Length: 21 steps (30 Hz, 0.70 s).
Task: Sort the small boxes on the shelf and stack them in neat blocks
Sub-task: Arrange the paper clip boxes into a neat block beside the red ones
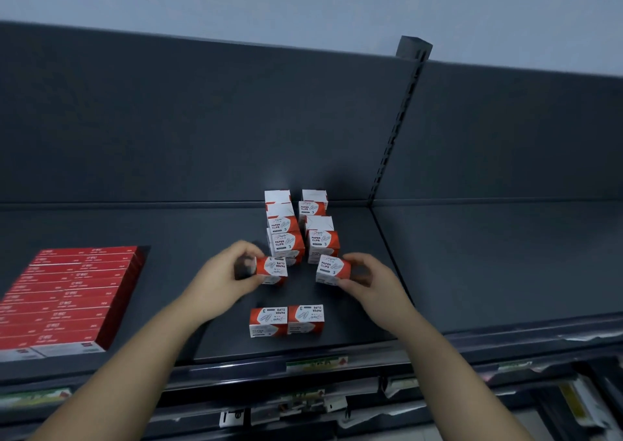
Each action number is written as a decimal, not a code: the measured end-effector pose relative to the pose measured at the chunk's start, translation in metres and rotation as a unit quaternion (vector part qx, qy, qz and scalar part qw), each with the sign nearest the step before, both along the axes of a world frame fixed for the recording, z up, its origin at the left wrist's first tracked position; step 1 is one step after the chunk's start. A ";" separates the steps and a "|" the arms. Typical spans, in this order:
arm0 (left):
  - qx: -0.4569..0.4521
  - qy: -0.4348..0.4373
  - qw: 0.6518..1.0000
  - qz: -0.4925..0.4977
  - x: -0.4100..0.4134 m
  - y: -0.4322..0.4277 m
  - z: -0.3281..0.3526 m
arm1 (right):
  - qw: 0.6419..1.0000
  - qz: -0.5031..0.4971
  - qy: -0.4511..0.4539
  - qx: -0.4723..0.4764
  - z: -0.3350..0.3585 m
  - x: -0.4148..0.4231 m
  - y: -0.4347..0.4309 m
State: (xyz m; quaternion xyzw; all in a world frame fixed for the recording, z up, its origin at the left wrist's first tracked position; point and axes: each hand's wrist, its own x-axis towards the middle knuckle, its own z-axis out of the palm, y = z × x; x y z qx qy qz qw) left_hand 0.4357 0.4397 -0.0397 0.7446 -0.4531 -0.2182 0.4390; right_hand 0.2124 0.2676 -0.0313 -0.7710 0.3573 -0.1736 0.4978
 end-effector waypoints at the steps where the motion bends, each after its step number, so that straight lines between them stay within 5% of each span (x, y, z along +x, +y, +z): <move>1: -0.035 0.074 0.997 0.012 0.000 0.003 0.004 | 1.000 -0.005 -0.017 0.008 0.003 -0.001 -0.001; 4: -0.125 0.259 0.957 0.028 -0.007 0.009 0.020 | 0.995 -0.008 -0.081 0.054 0.018 0.001 0.003; 7: -0.177 0.339 0.923 0.039 -0.018 0.010 0.034 | 0.985 0.010 -0.140 0.105 0.031 0.006 0.013; 13: -0.210 0.408 0.889 0.006 -0.038 0.008 0.054 | 0.945 0.052 -0.242 0.214 0.045 0.014 0.027; 21: -0.187 0.429 0.883 -0.026 -0.060 0.000 0.066 | 0.925 0.091 -0.284 0.234 0.053 0.010 0.029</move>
